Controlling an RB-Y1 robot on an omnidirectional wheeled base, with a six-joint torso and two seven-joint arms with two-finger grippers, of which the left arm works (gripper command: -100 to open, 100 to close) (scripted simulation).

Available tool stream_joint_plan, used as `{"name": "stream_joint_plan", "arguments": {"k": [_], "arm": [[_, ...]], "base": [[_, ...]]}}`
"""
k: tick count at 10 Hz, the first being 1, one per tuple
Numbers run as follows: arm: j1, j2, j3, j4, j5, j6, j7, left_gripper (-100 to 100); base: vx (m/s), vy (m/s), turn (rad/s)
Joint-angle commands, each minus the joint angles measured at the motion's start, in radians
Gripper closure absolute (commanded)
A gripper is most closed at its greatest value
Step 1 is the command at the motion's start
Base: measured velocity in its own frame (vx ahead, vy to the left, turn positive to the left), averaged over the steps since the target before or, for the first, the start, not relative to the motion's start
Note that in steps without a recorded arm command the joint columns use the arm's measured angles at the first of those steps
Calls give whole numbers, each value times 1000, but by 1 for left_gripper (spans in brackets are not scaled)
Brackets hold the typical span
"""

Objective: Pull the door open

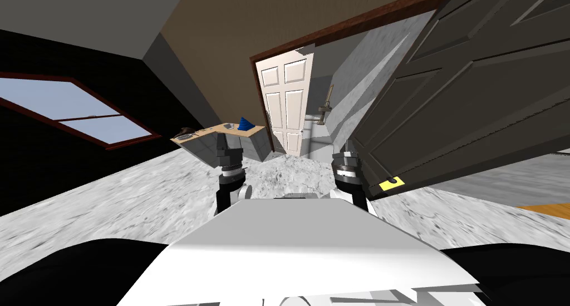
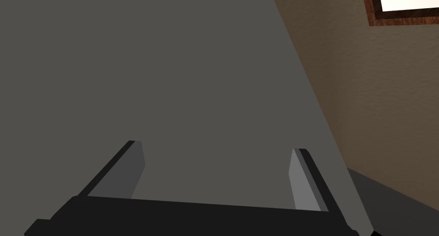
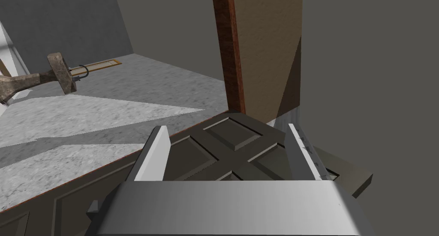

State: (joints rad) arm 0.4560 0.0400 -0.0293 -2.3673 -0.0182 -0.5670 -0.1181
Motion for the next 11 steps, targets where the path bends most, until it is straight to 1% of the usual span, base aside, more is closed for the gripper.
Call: {"name": "stream_joint_plan", "arguments": {"k": [1,4,6,8,11], "arm": [[-10,5,-2,28,4,-4,4,-100],[-33,17,-7,97,13,-15,13,-100],[-45,22,-9,132,18,-20,17,-100],[-70,33,-14,204,27,-32,26,-100],[-92,41,-18,269,36,-42,35,-100]], "base": [[38,-7,-44],[122,-53,-48],[118,-56,-37],[136,-64,-71],[110,-44,-48]]}}
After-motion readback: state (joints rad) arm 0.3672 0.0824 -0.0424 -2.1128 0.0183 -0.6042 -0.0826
